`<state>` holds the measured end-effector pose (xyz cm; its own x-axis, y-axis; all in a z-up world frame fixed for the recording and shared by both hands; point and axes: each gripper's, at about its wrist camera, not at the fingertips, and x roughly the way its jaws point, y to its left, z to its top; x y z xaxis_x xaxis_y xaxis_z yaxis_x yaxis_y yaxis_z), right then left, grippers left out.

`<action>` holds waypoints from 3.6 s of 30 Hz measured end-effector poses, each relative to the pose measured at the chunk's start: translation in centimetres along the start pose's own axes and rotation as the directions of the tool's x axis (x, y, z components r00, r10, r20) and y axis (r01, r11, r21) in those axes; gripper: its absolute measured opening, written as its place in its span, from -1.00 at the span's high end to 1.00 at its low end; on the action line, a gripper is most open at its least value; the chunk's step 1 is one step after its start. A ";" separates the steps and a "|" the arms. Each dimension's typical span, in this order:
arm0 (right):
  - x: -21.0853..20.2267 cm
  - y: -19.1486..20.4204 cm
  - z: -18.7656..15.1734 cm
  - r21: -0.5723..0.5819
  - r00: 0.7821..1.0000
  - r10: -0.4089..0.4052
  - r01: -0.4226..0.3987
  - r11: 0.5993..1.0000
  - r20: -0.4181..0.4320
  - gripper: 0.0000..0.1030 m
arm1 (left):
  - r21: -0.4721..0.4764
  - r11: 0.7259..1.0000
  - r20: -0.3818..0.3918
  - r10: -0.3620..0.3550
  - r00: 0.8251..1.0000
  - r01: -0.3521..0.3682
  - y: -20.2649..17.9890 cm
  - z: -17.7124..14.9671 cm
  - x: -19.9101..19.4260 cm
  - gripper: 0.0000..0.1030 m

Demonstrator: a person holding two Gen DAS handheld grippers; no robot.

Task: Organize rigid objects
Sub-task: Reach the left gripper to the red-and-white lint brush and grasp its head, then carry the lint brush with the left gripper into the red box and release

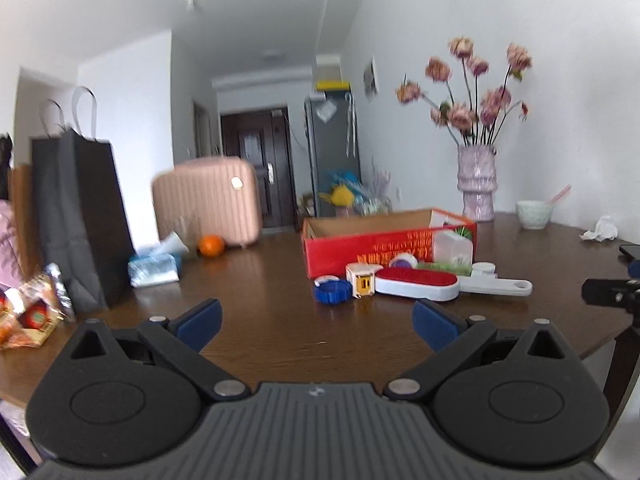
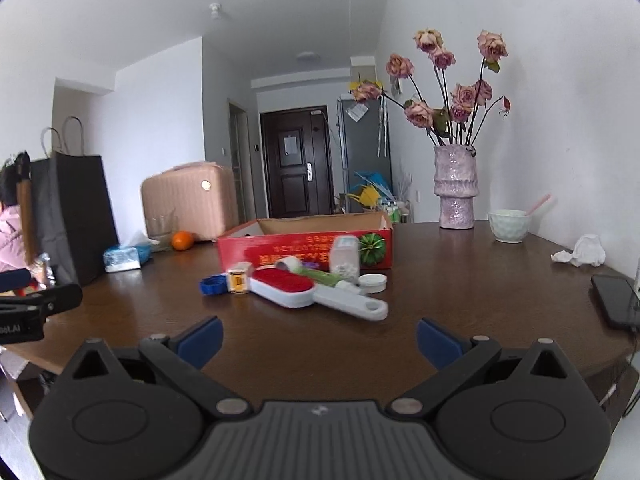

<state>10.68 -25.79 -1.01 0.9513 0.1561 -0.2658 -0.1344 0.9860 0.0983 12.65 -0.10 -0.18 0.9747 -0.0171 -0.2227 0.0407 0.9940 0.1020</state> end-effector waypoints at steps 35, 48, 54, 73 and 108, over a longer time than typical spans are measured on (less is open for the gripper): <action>14.8 -7.6 2.2 -0.178 0.900 0.215 -0.299 0.938 -0.379 0.37 | -0.070 0.987 -0.276 -0.161 0.948 0.147 -5.4 2.7 18.6 -1.00; 15.5 -12.8 3.4 -0.067 0.969 0.023 -0.040 0.997 -0.246 0.33 | -0.145 0.963 -0.302 -0.264 0.916 0.229 -8.4 4.5 21.3 -0.89; 17.6 -16.3 4.4 0.128 0.957 0.060 -0.025 0.992 -0.285 0.42 | -0.264 0.940 -0.410 -0.314 0.856 0.218 -8.0 3.1 23.5 -0.33; 22.2 -17.6 3.9 0.279 0.916 0.142 -0.035 0.960 -0.375 0.75 | -0.424 0.869 -0.361 -0.421 0.832 0.256 -6.5 2.6 23.0 0.14; 45.4 -10.7 20.9 0.178 0.972 0.048 -0.007 0.984 -0.228 0.77 | -0.580 0.806 -0.225 -0.296 0.928 0.116 3.8 17.0 48.4 0.35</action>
<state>61.12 -30.42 5.91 0.8553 0.2125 -0.4726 -0.0894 0.9589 0.2693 63.76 0.98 5.90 0.8433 -0.2852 -0.4555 0.0184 0.8624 -0.5059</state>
